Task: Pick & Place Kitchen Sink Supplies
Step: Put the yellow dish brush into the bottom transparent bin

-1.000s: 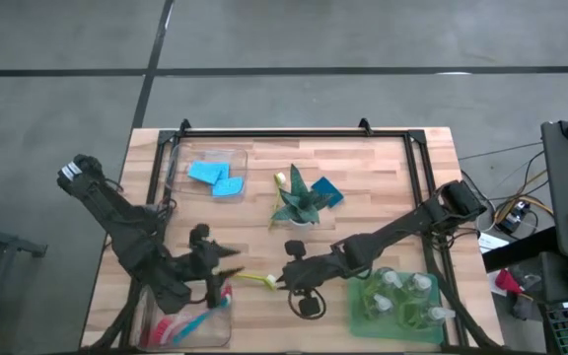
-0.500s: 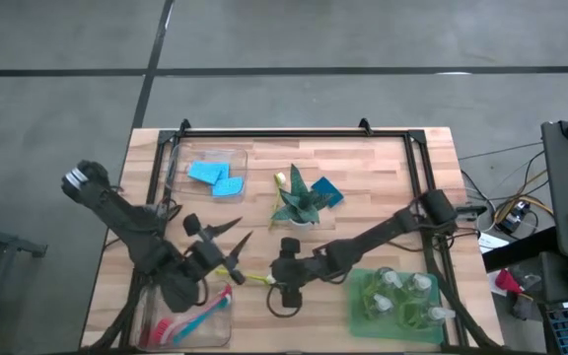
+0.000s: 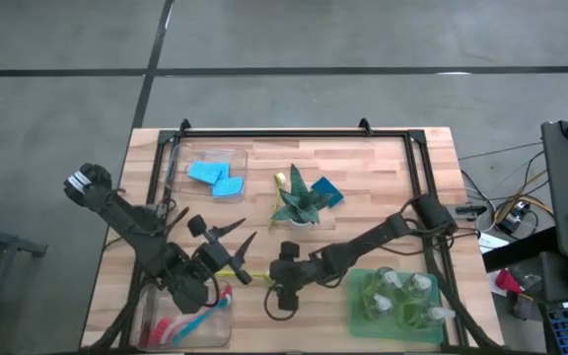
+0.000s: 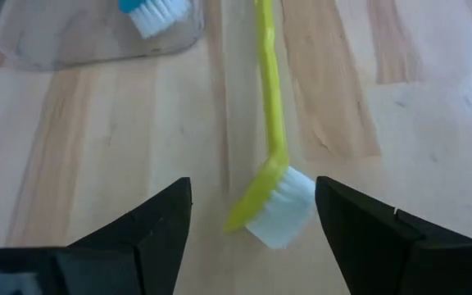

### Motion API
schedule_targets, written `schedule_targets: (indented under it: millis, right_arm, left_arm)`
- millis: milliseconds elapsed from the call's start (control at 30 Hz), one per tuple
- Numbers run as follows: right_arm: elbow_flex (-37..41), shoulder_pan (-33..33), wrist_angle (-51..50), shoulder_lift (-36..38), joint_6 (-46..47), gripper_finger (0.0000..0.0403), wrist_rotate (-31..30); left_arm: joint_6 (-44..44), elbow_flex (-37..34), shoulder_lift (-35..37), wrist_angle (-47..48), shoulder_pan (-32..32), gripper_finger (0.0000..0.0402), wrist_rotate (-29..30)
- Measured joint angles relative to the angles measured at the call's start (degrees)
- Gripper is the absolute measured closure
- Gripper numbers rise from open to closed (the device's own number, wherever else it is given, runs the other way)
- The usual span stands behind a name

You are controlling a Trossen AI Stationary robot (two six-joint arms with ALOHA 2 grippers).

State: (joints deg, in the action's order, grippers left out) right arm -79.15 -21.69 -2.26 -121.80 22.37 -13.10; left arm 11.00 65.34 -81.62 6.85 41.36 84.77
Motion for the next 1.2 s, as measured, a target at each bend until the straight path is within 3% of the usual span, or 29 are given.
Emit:
schedule_targets:
  millis: [367,533,900,1200]
  right_arm:
    - [0.1,0.4,2.1,-2.8,2.9,0.0158,1.0]
    - [0.1,0.6,2.2,-2.8,2.7,0.0203,0.7]
    - [0.1,1.1,2.1,-2.8,0.8,0.0351,-0.8]
    - [0.1,0.9,0.4,-1.9,-0.1,0.0371,-3.2]
  left_arm:
    - [0.5,0.0,0.0,0.1,0.0,0.0223,0.0]
    - [0.5,0.0,0.0,0.2,0.0,0.0223,0.0]
    - [0.5,0.0,0.0,0.9,0.0,0.0223,-0.1]
    - [0.5,0.0,0.0,1.3,0.0,0.0223,-0.1]
